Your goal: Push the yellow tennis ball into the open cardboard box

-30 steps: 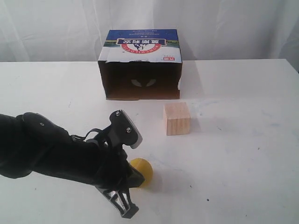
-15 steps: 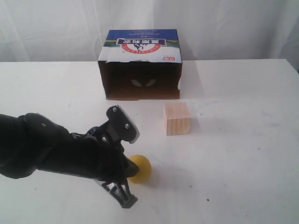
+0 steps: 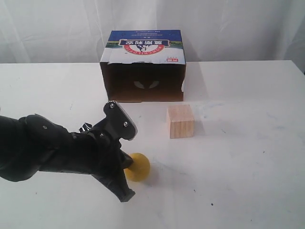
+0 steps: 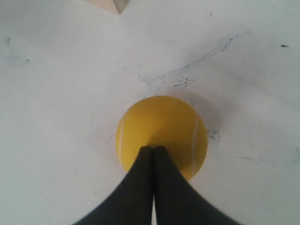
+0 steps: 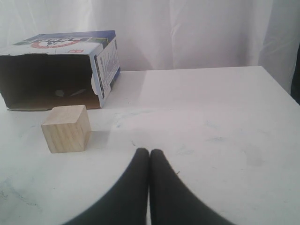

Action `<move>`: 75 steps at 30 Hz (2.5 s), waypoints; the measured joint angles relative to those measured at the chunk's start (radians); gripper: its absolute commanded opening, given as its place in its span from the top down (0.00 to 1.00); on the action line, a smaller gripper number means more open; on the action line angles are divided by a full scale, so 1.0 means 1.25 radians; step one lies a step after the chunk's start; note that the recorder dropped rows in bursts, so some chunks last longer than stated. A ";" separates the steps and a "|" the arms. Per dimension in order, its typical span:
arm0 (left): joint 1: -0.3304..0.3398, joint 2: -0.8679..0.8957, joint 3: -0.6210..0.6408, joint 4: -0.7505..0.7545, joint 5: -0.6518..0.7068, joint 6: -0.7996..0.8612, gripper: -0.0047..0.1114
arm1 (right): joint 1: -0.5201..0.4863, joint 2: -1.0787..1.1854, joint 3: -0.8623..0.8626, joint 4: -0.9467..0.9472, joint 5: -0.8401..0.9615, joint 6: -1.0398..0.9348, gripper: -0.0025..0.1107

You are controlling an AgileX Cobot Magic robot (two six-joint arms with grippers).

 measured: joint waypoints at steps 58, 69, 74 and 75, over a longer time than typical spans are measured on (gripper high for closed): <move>0.000 -0.103 0.202 0.129 -0.357 -0.489 0.96 | 0.000 0.000 0.000 0.000 0.000 0.000 0.98; 0.000 -0.035 0.199 0.188 -0.464 -0.540 0.96 | 0.000 0.000 0.000 0.000 0.000 0.000 0.98; 0.000 -0.033 0.199 0.216 -0.467 -0.575 0.96 | 0.000 0.000 0.000 0.000 0.000 0.000 0.98; 0.000 -0.031 0.199 0.233 -0.467 -0.591 0.96 | 0.000 0.000 0.000 0.000 0.000 0.000 0.98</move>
